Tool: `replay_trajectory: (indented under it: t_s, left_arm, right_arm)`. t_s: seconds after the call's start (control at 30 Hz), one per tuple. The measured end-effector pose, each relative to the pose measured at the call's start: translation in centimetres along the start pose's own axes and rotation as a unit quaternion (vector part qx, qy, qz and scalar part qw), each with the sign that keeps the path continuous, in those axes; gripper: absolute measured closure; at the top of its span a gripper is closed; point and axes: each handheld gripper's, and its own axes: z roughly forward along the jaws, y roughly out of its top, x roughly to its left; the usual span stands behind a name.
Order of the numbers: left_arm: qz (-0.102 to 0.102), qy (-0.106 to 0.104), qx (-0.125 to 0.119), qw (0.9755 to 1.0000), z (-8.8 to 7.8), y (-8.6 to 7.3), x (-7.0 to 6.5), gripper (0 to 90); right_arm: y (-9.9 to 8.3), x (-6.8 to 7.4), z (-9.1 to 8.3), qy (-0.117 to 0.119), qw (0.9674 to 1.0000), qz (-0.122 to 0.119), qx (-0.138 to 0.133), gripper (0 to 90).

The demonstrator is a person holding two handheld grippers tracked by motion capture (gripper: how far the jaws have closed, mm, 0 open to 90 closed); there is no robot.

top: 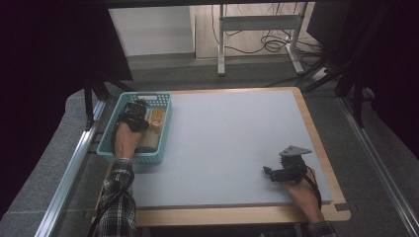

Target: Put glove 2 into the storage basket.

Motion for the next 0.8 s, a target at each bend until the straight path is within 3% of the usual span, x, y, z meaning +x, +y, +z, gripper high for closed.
replay_trajectory:
  t_s: [0.1, 0.2, 0.33, 0.37, 0.4, 0.5, 0.53, 0.8]
  left_arm:
    - [0.002, -0.022, -0.003, 0.9998, 0.4, 0.4, -0.7, 74.2]
    - [0.010, -0.014, -0.005, 0.9998, 0.5, 0.7, -1.5, 76.1]
    - [0.004, -0.019, -0.010, 0.9998, 0.2, 0.6, -0.9, 72.8]
    - [0.002, -0.018, -0.012, 0.9998, 0.1, 0.5, -0.7, 65.6]
    - [0.000, -0.016, -0.016, 0.9997, -0.1, 0.4, -0.5, 65.6]
    - [-0.007, -0.013, -0.032, 0.9994, -0.5, 0.1, 0.1, 53.8]
    - [-0.008, -0.012, -0.037, 0.9992, -0.6, 0.0, 0.2, 44.5]
    - [-0.025, -0.011, -0.064, 0.9976, -1.5, -0.9, 1.5, 25.9]
  right_arm:
    - [0.0, 0.0, 0.0, 0.000, 1.0000, 0.000, 0.000, 10.7]
    - [0.0, 0.0, 0.0, 0.000, 1.0000, 0.000, 0.000, 10.7]
    - [0.0, 0.0, 0.0, 0.000, 1.0000, 0.000, 0.000, 10.7]
    - [0.0, 0.0, 0.0, 0.000, 1.0000, 0.000, 0.000, 10.7]
    - [0.0, 0.0, 0.0, 0.000, 1.0000, 0.000, 0.000, 10.7]
    - [0.0, 0.0, 0.0, 0.000, 1.0000, 0.000, 0.000, 10.7]
    - [0.0, 0.0, 0.0, 0.000, 1.0000, 0.000, 0.000, 10.7]
    - [0.0, 0.0, 0.0, 0.000, 1.0000, 0.000, 0.000, 10.7]
